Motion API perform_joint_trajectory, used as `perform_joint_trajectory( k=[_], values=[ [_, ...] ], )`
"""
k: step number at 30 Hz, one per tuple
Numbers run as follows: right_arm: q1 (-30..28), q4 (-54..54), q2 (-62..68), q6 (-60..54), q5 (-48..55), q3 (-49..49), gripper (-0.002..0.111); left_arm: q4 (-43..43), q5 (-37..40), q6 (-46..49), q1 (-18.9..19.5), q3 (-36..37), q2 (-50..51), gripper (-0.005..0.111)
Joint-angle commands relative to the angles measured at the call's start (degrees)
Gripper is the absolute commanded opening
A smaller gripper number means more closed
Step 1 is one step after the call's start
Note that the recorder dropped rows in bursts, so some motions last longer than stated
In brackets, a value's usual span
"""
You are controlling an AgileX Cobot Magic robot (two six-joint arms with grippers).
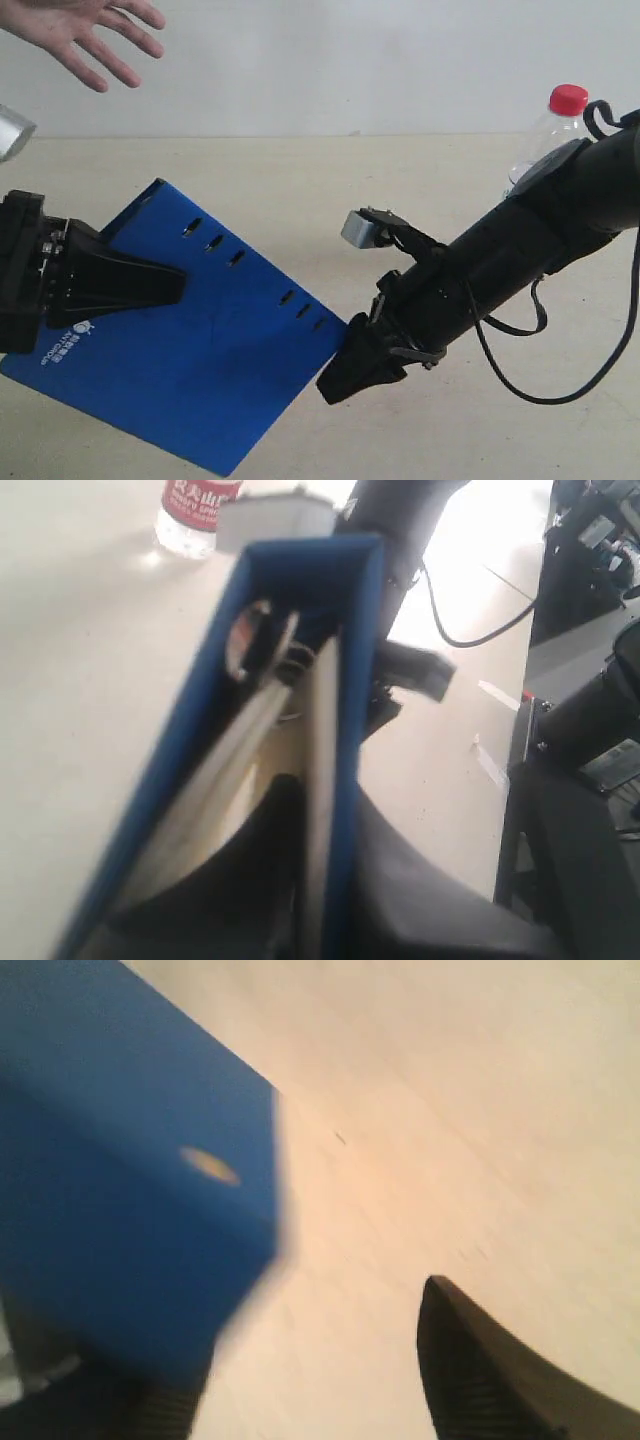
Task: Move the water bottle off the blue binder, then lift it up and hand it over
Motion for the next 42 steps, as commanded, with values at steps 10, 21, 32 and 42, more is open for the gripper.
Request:
perform_joint_trajectory(
  k=[10, 21, 32, 42],
  values=[
    [-0.07, -11.14, -1.08, 4.69, -1.66, -0.15, 0.053, 8.09, 0.36, -7.08, -0.54, -0.16, -5.48, 0.004],
    [-0.07, -9.49, -1.57, -2.28, -1.33, -0.15, 0.08, 8.7, 1.48, -7.46, -0.54, -0.16, -5.48, 0.004],
    [1.99, 10.83, -2.97, -29.2, 1.17, -0.15, 0.076, 11.23, 2.54, -8.86, -0.54, -0.16, -5.48, 0.004],
    [12.68, 25.61, -2.07, -51.12, -10.46, -0.15, 0.076, 11.23, 3.07, -9.48, -0.54, -0.16, -5.48, 0.004]
  ],
)
